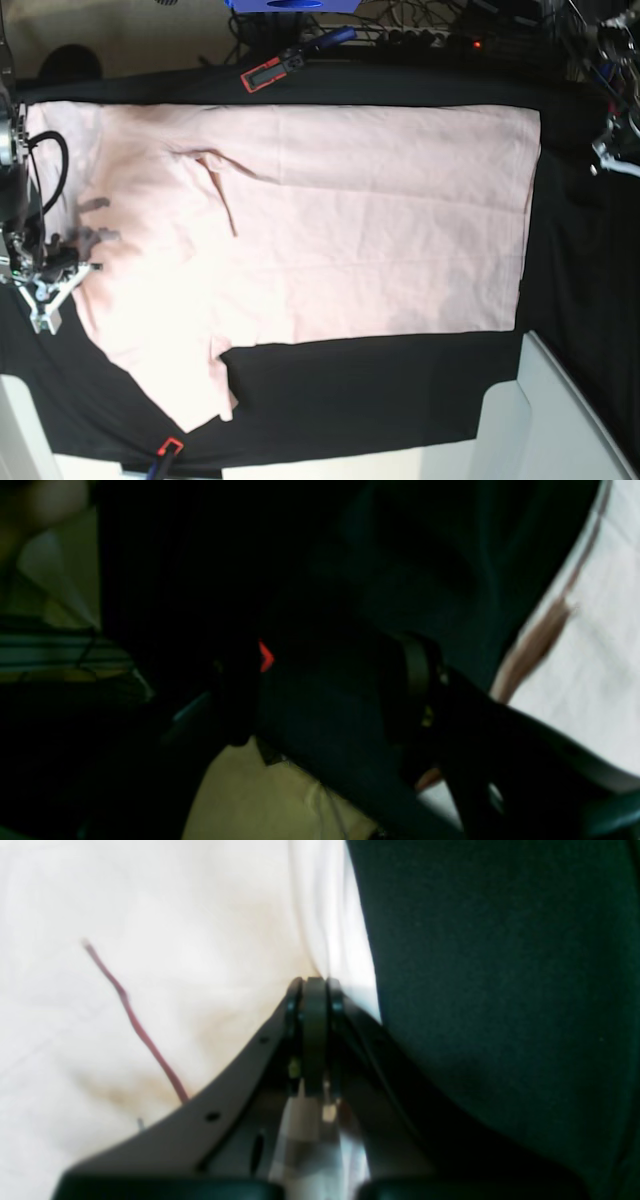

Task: Fold the T-shirt properly
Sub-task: 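Move the left gripper down to the shirt's opposite side edge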

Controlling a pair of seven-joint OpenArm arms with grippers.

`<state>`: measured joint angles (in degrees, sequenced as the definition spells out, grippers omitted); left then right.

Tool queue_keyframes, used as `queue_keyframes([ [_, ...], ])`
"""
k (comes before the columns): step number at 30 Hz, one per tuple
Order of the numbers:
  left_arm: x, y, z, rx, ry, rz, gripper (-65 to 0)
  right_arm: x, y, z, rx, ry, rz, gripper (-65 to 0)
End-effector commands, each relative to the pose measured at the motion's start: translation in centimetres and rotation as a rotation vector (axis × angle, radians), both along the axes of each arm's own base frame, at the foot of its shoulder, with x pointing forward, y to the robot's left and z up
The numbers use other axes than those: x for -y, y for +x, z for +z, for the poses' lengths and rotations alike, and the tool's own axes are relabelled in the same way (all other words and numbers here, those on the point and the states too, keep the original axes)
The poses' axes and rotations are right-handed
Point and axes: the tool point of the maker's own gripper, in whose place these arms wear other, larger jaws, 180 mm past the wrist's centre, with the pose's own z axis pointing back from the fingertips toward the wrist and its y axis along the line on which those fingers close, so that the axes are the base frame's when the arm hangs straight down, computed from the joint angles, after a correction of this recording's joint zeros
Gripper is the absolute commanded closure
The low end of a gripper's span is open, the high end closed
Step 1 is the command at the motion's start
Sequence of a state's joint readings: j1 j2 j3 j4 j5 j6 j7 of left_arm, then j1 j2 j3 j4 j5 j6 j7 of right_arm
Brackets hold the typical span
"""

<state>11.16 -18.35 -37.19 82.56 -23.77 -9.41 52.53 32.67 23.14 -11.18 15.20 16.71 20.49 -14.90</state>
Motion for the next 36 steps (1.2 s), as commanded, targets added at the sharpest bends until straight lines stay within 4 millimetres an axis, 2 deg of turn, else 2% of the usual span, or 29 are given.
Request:
queue_keyframes([
  [1, -0.9, 1.4, 1.5, 0.036, 0.026, 0.001, -37.1, 0.7, 1.5, 1.5, 0.046, -0.005, -0.006, -0.1],
  [5, -0.6, 4.2, 1.7, 0.079, -0.008, 0.006, -37.1, 0.7, 1.0, 1.1, 0.036, -0.005, -0.005, 0.0],
  [12, 3.1, 10.5, -1.2, -0.006, -0.071, -0.137, -37.1, 0.7, 0.7, 0.8, 0.028, -0.007, -0.001, 0.0],
  [18, 5.2, 12.7, -0.7, 0.08, -0.167, -0.178, -37.0, 0.7, 0.6, 0.8, 0.027, -0.007, -0.001, 0.0],
  [21, 5.4, 14.1, 0.1, 0.117, -0.184, -0.172, -36.6, 0.7, 0.6, 0.8, 0.027, -0.007, -0.001, 0.0],
  [25, 5.6, 14.8, -0.7, 0.109, -0.23, -0.148, -36.6, 0.4, 0.6, 0.7, 0.024, -0.003, 0.001, 0.0],
  [31, 6.4, 15.7, -3.4, 0.06, -0.335, -0.097, -36.6, 0.2, 0.6, 0.6, 0.024, 0.0, 0.003, 0.0],
  [36, 6.8, 16.6, -4.5, 0.013, -0.312, -0.101, -36.6, 0.2, 0.1, 0.3, 0.015, 0.0, 0.002, 0.0],
])
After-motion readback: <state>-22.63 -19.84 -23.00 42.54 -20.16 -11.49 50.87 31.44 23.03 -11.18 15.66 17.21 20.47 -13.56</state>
